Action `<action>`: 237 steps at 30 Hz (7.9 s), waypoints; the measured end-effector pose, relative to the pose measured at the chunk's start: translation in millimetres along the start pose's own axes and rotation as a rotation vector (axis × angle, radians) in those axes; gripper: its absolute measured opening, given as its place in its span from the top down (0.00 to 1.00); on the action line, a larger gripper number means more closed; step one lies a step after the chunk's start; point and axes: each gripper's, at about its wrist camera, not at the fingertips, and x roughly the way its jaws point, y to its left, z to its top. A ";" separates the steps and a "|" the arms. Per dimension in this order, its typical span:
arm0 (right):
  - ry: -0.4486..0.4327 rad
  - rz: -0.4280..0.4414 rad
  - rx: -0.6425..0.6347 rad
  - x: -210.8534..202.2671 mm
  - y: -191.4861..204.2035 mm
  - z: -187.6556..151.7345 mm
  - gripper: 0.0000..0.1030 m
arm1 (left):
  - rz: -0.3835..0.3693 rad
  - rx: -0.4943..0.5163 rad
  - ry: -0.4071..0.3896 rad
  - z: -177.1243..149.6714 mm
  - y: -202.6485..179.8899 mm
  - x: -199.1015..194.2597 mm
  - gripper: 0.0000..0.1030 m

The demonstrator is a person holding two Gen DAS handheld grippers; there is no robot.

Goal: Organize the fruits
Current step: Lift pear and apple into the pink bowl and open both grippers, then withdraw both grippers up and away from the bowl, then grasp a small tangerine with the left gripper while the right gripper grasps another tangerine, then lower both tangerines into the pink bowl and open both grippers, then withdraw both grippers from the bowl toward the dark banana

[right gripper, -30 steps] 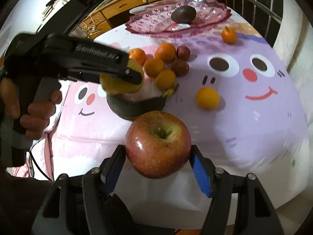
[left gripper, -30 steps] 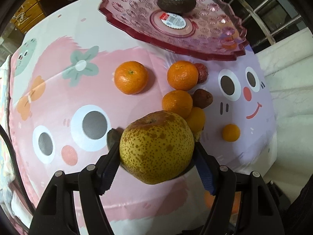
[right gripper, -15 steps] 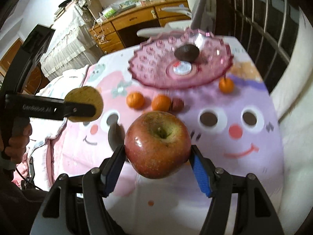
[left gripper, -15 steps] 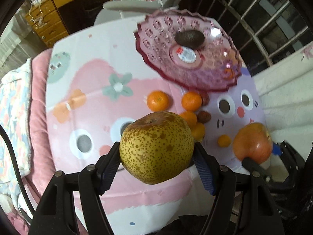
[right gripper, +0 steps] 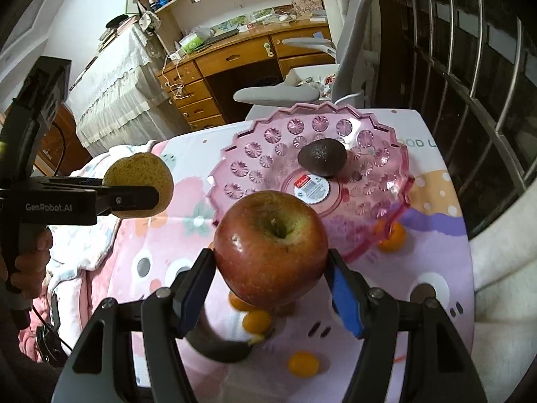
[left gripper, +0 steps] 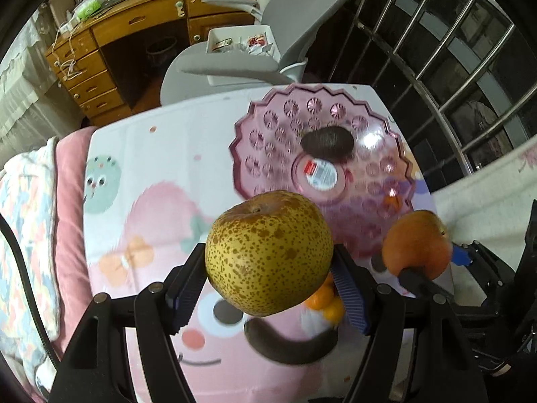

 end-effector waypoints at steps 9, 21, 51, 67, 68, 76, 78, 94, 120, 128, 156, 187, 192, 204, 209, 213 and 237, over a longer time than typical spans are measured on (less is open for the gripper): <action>0.069 -0.025 -0.002 52.6 -17.4 25.5 0.35 | -0.037 -0.025 0.036 28.6 -7.8 60.6 0.31; 0.162 -0.063 0.014 85.6 -35.3 30.1 0.35 | -0.026 -0.012 0.068 42.1 -21.1 98.1 0.30; -0.067 -0.133 0.099 -79.0 17.2 -49.1 0.34 | -0.088 -0.064 -0.128 -106.7 -25.0 -53.0 0.11; 0.048 -0.162 0.269 -98.5 14.3 -124.1 0.34 | -0.153 0.021 -0.060 -208.0 -53.7 -67.1 0.11; 0.052 -0.163 0.271 -98.4 10.9 -125.3 0.34 | -0.150 0.016 -0.053 -209.4 -56.7 -64.2 0.11; 0.083 -0.165 0.163 -80.7 -30.7 -113.1 0.34 | -0.104 -0.118 0.008 -209.1 -78.6 -28.6 0.11; 0.109 -0.161 0.113 -72.3 -41.8 -107.6 0.34 | -0.084 -0.185 0.025 -209.3 -85.9 -17.4 0.11; 0.044 -0.064 -0.263 -21.9 -109.5 -70.2 0.34 | 0.049 -0.458 0.028 -198.5 -148.0 50.8 0.11; -0.147 -0.045 -0.397 78.8 -130.6 -31.2 0.39 | 0.015 -0.525 0.004 -148.1 -159.2 132.8 0.38; -0.102 -0.053 -0.398 90.5 -132.0 -30.7 0.60 | 0.046 -0.519 0.017 -145.5 -163.2 141.5 0.60; -0.103 -0.073 -0.269 17.0 -146.2 -12.8 0.62 | 0.110 -0.487 -0.204 -128.3 -111.8 60.1 0.71; -0.050 0.089 -0.344 26.5 -71.2 4.3 0.50 | 0.102 -0.470 -0.328 -61.5 -80.2 55.4 0.50; -0.039 0.117 -0.298 20.4 -75.8 1.7 0.49 | 0.129 -0.496 -0.288 -82.1 -79.7 51.7 0.39; 0.032 0.188 -0.193 13.3 -78.8 -17.8 0.49 | 0.200 -0.524 -0.200 -150.3 -68.2 28.5 0.26; 0.036 0.153 -0.125 11.0 -77.6 -27.5 0.49 | 0.198 -0.489 -0.177 -163.0 -53.3 22.5 0.22; 0.061 0.131 -0.057 13.2 -73.2 -40.3 0.49 | 0.180 -0.460 -0.147 -167.6 -35.0 18.8 0.18; 0.004 0.151 -0.213 31.0 47.5 -116.6 0.49 | 0.027 -0.130 -0.011 -101.0 41.9 70.8 0.15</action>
